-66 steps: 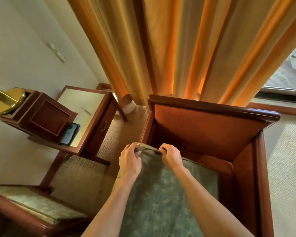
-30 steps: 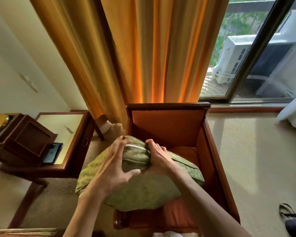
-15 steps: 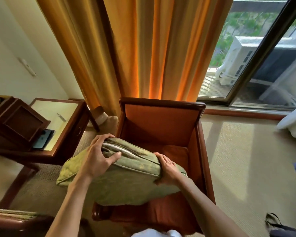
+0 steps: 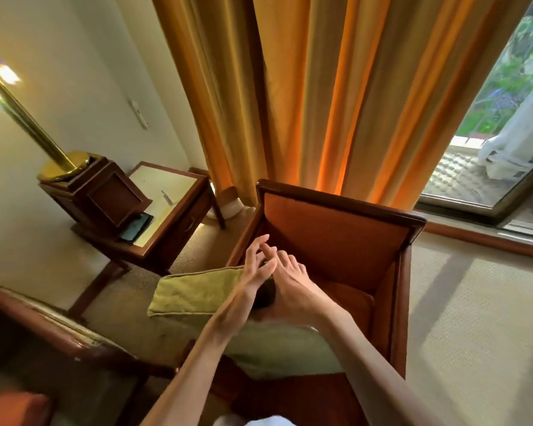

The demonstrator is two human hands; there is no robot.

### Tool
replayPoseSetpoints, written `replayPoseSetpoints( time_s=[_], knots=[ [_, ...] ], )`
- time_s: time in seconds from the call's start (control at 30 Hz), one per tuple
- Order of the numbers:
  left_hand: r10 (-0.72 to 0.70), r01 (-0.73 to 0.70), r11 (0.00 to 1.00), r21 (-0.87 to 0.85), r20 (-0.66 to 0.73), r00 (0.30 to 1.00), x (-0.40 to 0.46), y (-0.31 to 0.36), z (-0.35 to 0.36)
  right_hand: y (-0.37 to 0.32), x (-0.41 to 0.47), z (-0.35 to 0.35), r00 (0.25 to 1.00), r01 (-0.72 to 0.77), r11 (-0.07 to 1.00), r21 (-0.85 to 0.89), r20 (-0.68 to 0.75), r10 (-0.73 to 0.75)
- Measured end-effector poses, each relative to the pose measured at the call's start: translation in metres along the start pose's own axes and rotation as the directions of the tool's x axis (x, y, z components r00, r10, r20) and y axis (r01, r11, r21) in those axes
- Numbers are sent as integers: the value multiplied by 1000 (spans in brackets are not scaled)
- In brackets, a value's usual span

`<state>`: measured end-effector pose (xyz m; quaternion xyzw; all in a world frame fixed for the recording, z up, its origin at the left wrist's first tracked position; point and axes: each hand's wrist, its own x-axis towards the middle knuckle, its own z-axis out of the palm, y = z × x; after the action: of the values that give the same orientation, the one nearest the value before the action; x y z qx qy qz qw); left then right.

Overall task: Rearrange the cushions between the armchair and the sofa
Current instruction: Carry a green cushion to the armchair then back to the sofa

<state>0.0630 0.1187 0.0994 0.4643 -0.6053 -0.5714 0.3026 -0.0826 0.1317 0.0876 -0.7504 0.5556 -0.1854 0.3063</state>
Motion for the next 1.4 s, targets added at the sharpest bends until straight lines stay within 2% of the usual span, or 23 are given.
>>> replayPoseSetpoints(
  time_s=[0.07,0.1,0.13,0.17,0.2,0.23,0.3,0.33,0.4,0.43,0.5,0.57,0.63,0.73,0.83,0.9,0.97,1.03,1.13,1.23,1.33,1.37,1.4],
  knots=[
    [-40,40,999,2,84,996,5,3,5,6,2,-10,995,-17,981,-193,-103,-3],
    [-69,51,991,126,145,987,7,1,-2,16,-3,-17,994,-69,974,-217,-102,48],
    [-116,35,928,372,197,973,9,-9,-14,33,-10,-24,991,-125,968,-216,-70,113],
    [-159,-6,784,621,210,965,6,-21,-30,51,-19,-34,984,-176,958,-225,-37,172],
    [-168,-62,628,775,214,962,11,-43,-47,70,-29,-44,974,-222,946,-235,-6,227],
    [-152,-115,509,853,221,963,10,-57,-61,86,-41,-54,960,-267,934,-237,15,279],
    [-79,-136,434,890,189,979,20,-90,-86,111,-63,-73,932,-353,918,-179,23,363],
    [-54,-99,469,877,141,989,28,-102,-94,120,-73,-81,914,-400,907,-134,19,406],
    [-115,46,643,764,37,993,42,-102,-106,131,-86,-94,876,-476,877,-63,53,480],
    [-153,80,744,663,54,987,53,-103,-109,132,-90,-98,854,-513,857,-52,72,516],
    [-197,90,884,459,192,961,68,-106,-103,122,-94,-104,823,-549,834,-56,135,551],
    [-212,100,928,360,287,934,77,-106,-89,107,-90,-101,794,-574,813,-95,179,581],
    [-219,121,947,298,323,921,81,-110,-76,90,-81,-89,774,-569,783,-250,158,613],
    [-190,89,953,290,344,919,80,-109,-61,69,-56,-54,815,-502,770,-395,82,574],
    [-91,-41,928,371,333,938,74,-107,-46,44,-13,-20,887,-418,817,-396,17,462],
    [-2,-173,890,422,383,924,69,-105,-38,24,16,-8,933,-341,876,-341,-12,359],
    [69,-293,838,461,443,894,64,-106,-38,9,36,0,958,-260,918,-301,35,283],
    [105,-317,834,452,435,894,57,-105,-45,1,47,6,966,-202,930,-306,95,242],
    [106,-263,897,354,405,908,43,-116,-60,0,48,16,980,-151,927,-343,69,185],
    [70,-186,918,350,318,945,30,-137,-59,-4,37,20,992,-106,935,-339,23,121],
    [-147,71,938,339,203,968,18,-164,-40,-11,16,7,996,-91,953,-289,-52,79],
    [-178,94,933,346,221,959,14,-179,-35,-11,7,-2,993,-104,961,-257,-87,84],
    [-141,44,936,349,259,955,10,-191,-32,-10,-2,-14,988,-118,971,-209,-126,93]
  ],
)
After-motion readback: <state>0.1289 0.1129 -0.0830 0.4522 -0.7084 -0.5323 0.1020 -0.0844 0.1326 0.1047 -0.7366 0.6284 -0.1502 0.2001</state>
